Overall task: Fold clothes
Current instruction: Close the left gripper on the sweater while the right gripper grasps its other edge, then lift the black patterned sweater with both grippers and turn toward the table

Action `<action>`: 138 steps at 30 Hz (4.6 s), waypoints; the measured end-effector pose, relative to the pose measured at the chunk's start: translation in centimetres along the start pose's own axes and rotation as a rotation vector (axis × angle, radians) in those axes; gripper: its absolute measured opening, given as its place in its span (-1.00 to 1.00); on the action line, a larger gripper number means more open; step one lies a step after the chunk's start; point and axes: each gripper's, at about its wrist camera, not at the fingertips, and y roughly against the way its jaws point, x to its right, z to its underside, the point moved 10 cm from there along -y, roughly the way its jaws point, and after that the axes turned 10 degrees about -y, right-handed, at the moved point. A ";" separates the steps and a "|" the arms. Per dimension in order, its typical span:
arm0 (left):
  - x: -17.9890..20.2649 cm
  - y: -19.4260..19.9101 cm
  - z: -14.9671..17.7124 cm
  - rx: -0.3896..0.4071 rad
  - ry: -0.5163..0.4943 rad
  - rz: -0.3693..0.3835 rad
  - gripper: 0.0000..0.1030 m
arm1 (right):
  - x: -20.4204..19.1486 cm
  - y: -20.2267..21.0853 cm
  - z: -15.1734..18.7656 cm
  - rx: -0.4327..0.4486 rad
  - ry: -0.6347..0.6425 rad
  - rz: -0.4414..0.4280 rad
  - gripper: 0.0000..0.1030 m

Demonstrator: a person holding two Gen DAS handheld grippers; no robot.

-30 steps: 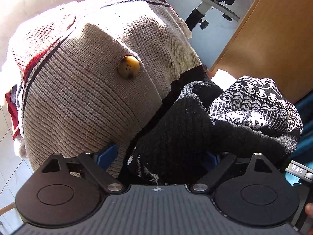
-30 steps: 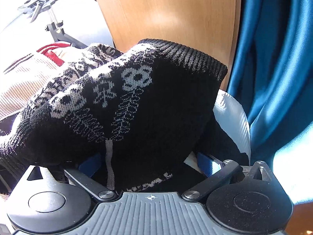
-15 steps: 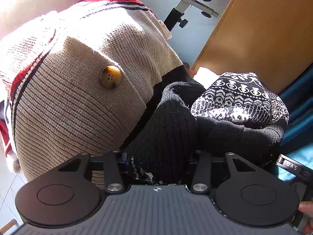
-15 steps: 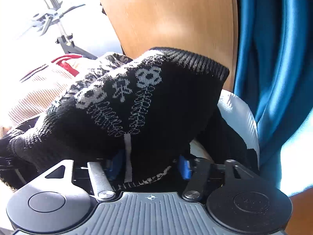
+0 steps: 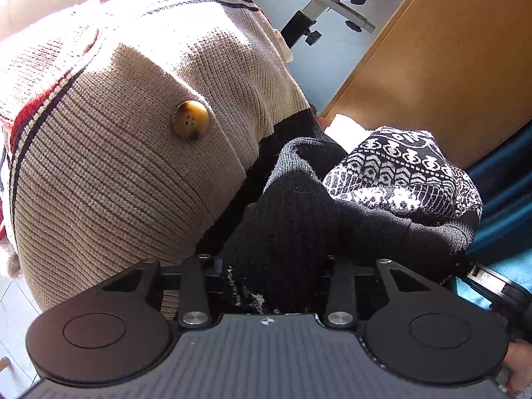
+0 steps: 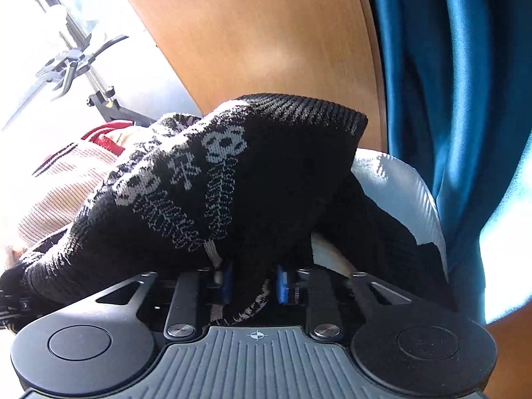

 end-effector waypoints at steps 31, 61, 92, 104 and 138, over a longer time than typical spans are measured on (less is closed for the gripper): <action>2.7 3.2 -0.5 0.051 -0.030 0.018 -0.62 | -0.7 5.5 1.2 -0.031 -0.062 -0.200 -0.80; 15.8 19.7 -11.2 0.495 -0.273 -0.110 -0.65 | -9.3 24.0 -10.0 0.322 0.120 -0.439 -0.82; 30.9 25.8 -7.3 0.721 -0.539 -0.087 -0.68 | 2.0 34.5 -10.3 0.447 0.049 -0.480 -0.82; 27.8 26.6 -2.0 0.723 -0.377 -0.008 -0.68 | 3.6 36.9 -9.0 0.399 0.120 -0.499 -0.82; 40.4 27.1 17.0 0.560 -0.542 0.476 -0.69 | 16.5 50.5 5.2 0.423 -0.035 -0.331 -0.82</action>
